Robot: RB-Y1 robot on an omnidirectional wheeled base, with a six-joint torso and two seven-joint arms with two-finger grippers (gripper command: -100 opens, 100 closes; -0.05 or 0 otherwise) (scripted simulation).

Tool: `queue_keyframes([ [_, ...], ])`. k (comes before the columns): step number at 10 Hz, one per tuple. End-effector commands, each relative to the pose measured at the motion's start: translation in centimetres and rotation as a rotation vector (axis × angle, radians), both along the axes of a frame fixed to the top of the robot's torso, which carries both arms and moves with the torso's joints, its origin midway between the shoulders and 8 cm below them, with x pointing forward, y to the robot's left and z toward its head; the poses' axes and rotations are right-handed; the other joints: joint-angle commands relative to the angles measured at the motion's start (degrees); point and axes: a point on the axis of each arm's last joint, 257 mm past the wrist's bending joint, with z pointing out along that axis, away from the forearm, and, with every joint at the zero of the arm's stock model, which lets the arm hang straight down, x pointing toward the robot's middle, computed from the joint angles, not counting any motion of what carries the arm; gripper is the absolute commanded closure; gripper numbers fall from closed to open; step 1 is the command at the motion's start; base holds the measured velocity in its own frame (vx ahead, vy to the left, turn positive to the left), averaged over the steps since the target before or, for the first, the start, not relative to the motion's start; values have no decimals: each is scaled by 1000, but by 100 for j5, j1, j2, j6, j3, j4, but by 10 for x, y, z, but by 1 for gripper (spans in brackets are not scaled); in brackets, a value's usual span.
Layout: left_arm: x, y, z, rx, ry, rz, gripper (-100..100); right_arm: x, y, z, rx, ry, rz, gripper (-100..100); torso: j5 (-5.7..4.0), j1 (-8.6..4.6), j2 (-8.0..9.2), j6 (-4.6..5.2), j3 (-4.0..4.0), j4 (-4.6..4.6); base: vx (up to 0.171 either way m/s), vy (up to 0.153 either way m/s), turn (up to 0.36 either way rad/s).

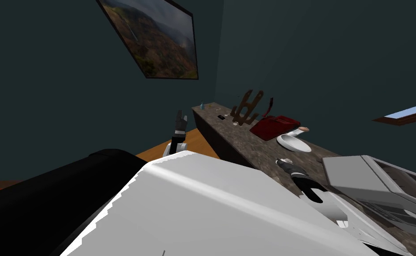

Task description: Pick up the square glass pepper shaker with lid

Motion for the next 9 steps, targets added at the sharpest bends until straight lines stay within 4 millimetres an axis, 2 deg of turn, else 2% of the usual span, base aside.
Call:
queue_keyframes([
  [1,0,0,0,0,0,0,0,-13,-4,8,-7,-13,-7,100,0,0,0,0,0,0,44,9,84],
  [2,0,0,0,0,0,0,0,-27,-12,6,-14,4,-26,100,1,1,-2,-4,0,1,41,9,63],
  [3,0,0,0,0,0,0,0,-37,-12,11,-18,-4,-26,100,2,3,-1,-1,0,0,44,7,116],
  [4,0,0,0,0,0,0,0,-52,-21,12,-27,10,-45,100,2,2,-3,-4,-1,0,41,8,66],
  [5,0,0,0,0,0,0,0,-57,-21,20,-33,-6,-42,100,4,1,-1,1,-1,0,52,17,88],
  [6,0,0,0,0,0,0,0,-71,-30,21,-45,9,-61,100,6,7,-5,-5,-2,1,38,15,63],
  [7,0,0,0,0,0,0,0,-75,-30,20,-45,15,-63,100,6,5,-1,0,-1,0,10,4,-1],
  [8,0,0,0,0,0,0,0,-71,-31,19,-42,10,-57,100,4,4,8,2,4,2,1,0,-10],
  [9,0,0,0,0,0,0,0,-72,-31,19,-44,11,-59,0,2,1,11,-3,6,3,0,0,0],
])
